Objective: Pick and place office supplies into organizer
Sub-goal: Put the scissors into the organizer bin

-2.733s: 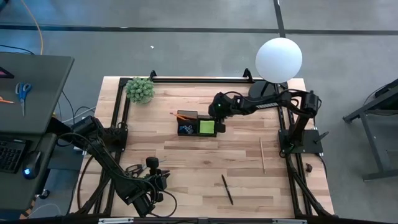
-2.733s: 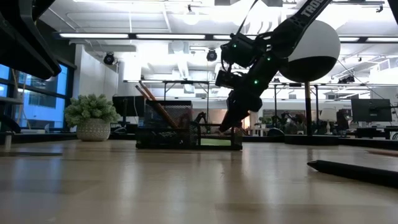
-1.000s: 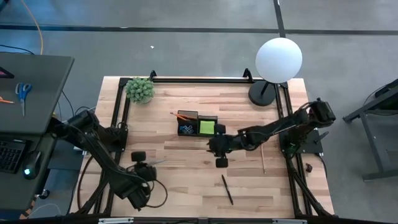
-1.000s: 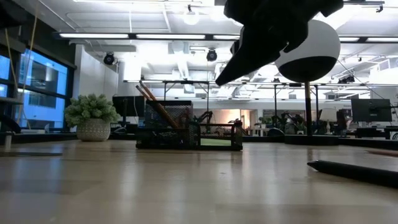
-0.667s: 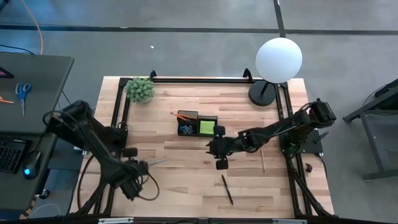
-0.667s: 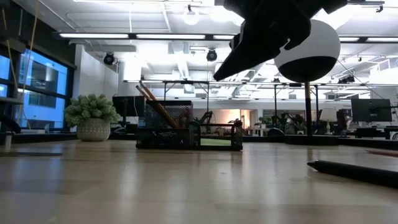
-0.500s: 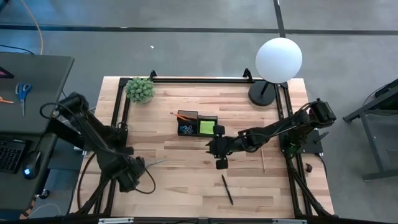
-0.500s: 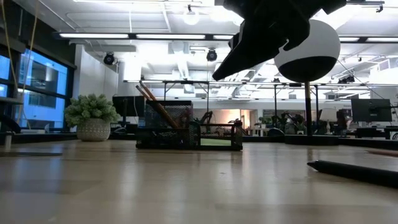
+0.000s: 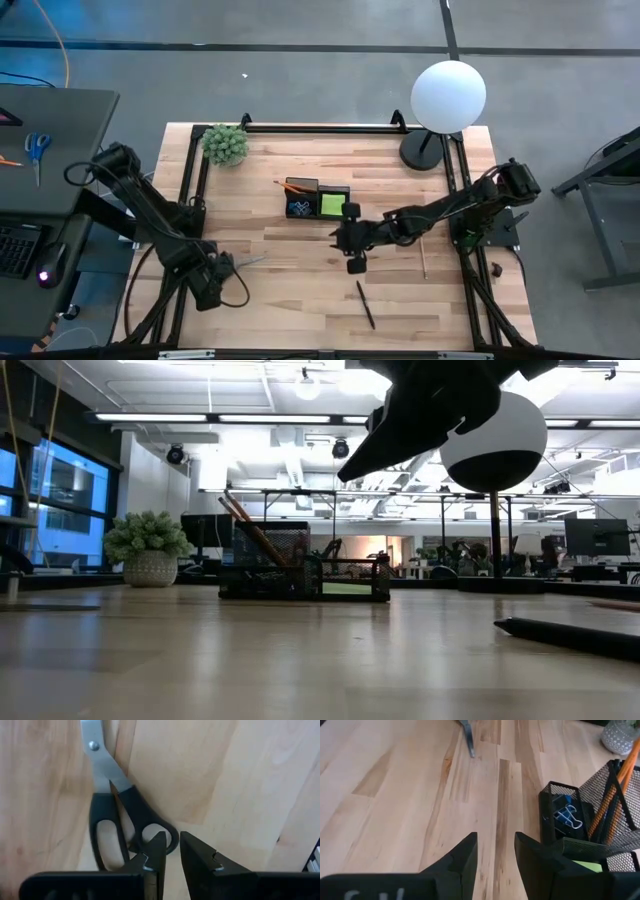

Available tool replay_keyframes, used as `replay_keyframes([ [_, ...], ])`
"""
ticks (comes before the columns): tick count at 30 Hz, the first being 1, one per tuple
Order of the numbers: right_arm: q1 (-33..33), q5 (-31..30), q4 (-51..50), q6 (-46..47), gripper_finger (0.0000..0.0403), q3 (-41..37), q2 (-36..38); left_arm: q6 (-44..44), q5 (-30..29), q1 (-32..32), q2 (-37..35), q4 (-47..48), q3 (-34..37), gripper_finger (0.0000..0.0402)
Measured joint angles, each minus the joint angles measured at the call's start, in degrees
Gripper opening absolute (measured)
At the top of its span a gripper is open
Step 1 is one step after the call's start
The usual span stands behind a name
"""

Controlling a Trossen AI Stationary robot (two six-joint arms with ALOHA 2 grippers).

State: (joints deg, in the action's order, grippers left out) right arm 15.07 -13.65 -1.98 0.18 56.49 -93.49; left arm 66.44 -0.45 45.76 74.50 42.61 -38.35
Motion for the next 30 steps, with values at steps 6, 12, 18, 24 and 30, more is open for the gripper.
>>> replay_keyframes([
  [6, 0.0, 0.3, -0.2, 0.9, 0.0122, 0.0, 0.0, 0.3, 0.6, 0.0, 0.1, -1.4, 0.7, 0.0047],
  [12, 0.0, 0.3, -0.3, 1.3, 0.0122, 0.0, 0.0, 3.1, 0.1, 0.0, 0.0, -4.3, 0.7, 0.0047],
  [18, 0.0, 0.3, -0.3, 1.3, 0.0122, 0.0, 0.0, 4.5, -1.0, 0.0, 0.0, -4.4, 0.7, 0.0047],
  [24, 0.0, 0.3, -0.3, 1.3, 0.0122, 0.0, 0.0, 5.1, -0.5, 0.0, 0.0, -4.3, 0.7, 0.0092],
  [30, 0.0, 0.3, -0.3, 1.5, 0.0122, 0.0, 0.0, 6.3, 0.2, 0.0, 0.3, -3.7, 0.7, 0.0157],
])
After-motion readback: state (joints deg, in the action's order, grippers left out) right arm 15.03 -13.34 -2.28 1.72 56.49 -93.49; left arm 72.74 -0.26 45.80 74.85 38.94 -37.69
